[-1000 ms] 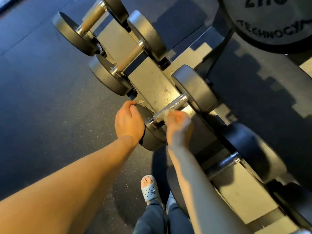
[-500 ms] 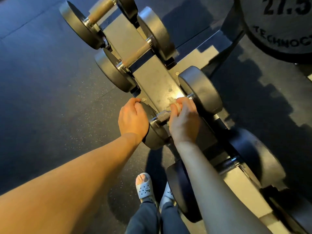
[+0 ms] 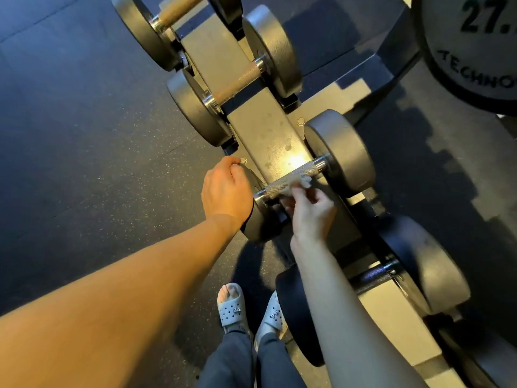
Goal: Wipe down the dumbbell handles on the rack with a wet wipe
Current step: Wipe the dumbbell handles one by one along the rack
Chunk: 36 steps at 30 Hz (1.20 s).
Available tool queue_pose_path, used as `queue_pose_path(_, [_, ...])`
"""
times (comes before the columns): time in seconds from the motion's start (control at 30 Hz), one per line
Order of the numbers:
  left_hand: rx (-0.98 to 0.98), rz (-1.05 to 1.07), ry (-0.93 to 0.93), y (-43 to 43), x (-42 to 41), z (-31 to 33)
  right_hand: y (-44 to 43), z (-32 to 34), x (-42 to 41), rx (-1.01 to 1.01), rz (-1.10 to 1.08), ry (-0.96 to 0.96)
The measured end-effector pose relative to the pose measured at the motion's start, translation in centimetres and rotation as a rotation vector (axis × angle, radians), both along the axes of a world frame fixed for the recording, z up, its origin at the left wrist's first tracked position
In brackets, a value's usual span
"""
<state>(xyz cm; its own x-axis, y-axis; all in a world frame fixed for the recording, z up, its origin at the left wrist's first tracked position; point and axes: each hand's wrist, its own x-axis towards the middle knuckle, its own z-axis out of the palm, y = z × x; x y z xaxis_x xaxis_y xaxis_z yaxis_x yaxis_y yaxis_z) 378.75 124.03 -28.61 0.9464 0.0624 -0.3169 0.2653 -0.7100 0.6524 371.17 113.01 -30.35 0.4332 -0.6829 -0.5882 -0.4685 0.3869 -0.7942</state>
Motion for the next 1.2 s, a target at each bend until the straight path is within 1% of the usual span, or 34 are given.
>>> queue_pose_path(0.1, [-0.004, -0.001, -0.005, 0.0, 0.0, 0.0, 1.3, -1.0, 0.1, -0.053, 0.148, 0.081])
queue_pose_path(0.27, [0.0, -0.001, -0.017, 0.0, -0.1, 0.1, 1.0, -2.5, -1.0, -0.129, 0.326, 0.02])
queue_pose_path(0.4, [0.005, -0.009, -0.016, -0.2, 0.0, 0.2, -0.1, -2.9, -1.5, -0.059, 0.448, -0.036])
queue_pose_path(0.47, [0.011, -0.011, -0.007, -0.2, -0.1, 0.2, 0.3, -2.9, -1.6, -0.044, 0.551, -0.036])
queue_pose_path(0.57, [0.024, -0.015, -0.007, -0.3, -0.1, 0.2, 0.6, -3.5, -1.6, 0.025, 0.586, 0.04])
queue_pose_path(0.67, [0.023, -0.021, -0.009, -0.2, 0.0, 0.2, -0.8, -2.8, -1.9, -0.005, 0.628, 0.188])
queue_pose_path(0.73, [0.013, -0.02, -0.006, -0.1, 0.0, 0.1, -1.7, -2.0, -2.4, -0.077, 0.581, 0.232])
queue_pose_path(0.8, [0.01, -0.018, -0.011, -0.1, 0.0, 0.0, -2.1, -0.6, -2.3, -0.187, 0.549, 0.203])
queue_pose_path(0.83, [0.012, -0.017, -0.016, -0.1, 0.0, 0.1, -2.1, -0.3, -1.9, -0.199, 0.536, 0.176])
queue_pose_path(0.87, [0.017, -0.014, -0.02, -0.2, 0.0, 0.1, -2.0, -0.4, -1.4, -0.142, 0.502, 0.148])
queue_pose_path(0.93, [0.025, -0.011, -0.024, -0.3, 0.1, 0.2, -1.4, -0.6, -0.3, 0.051, 0.44, 0.125])
queue_pose_path(0.97, [0.024, -0.01, -0.026, -0.3, 0.1, 0.2, -1.2, -0.8, -0.1, 0.106, 0.432, 0.109])
queue_pose_path(1.07, [0.019, -0.012, -0.026, -0.2, 0.1, 0.3, -1.0, -1.8, -1.1, 0.069, 0.437, 0.085])
queue_pose_path(1.13, [0.03, -0.014, -0.025, -0.2, 0.1, 0.2, -1.7, -2.5, -2.4, -0.008, 0.321, 0.169])
queue_pose_path(1.2, [0.038, -0.016, -0.023, -0.3, 0.0, 0.3, -2.6, -2.9, -3.6, -0.069, 0.139, 0.242])
